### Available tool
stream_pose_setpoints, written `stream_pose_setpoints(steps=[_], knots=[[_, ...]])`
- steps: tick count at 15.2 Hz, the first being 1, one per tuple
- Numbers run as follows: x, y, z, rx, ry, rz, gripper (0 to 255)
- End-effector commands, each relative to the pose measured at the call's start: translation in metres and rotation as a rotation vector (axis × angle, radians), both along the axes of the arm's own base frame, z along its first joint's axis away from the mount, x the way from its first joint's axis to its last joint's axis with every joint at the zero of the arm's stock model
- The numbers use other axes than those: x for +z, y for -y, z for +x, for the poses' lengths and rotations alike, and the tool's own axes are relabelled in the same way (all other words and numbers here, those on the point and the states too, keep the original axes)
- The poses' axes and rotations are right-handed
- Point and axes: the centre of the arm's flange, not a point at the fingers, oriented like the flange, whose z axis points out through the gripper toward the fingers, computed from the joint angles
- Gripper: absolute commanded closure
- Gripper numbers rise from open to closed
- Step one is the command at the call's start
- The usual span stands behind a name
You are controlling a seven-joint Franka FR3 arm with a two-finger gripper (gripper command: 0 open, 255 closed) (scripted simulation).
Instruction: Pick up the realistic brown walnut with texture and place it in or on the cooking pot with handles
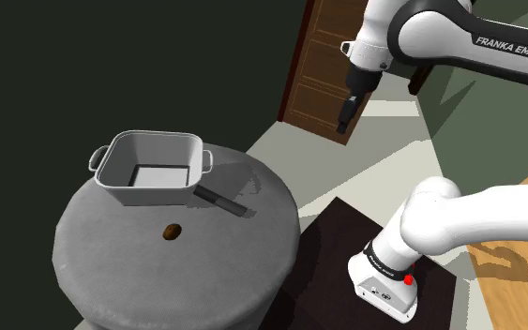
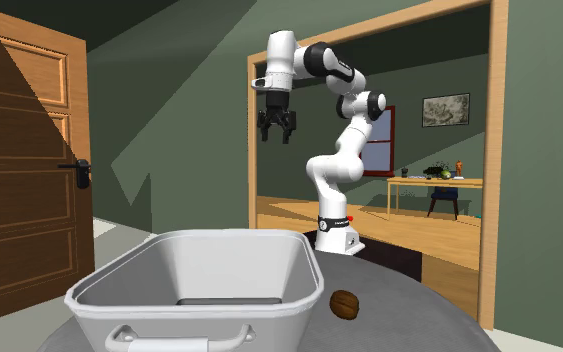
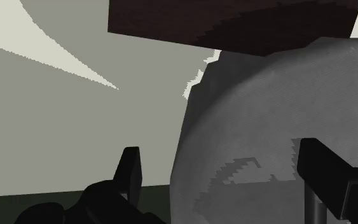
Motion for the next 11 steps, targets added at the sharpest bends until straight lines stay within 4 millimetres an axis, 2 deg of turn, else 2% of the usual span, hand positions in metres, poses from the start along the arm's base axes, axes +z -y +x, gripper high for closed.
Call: stream_pose_setpoints(steps=[1,11], knots=[[0.000,0.000,0.000,0.000,0.000,0.000,0],[-0.069,-0.099,0.043,0.018,0.015,0.025,0]])
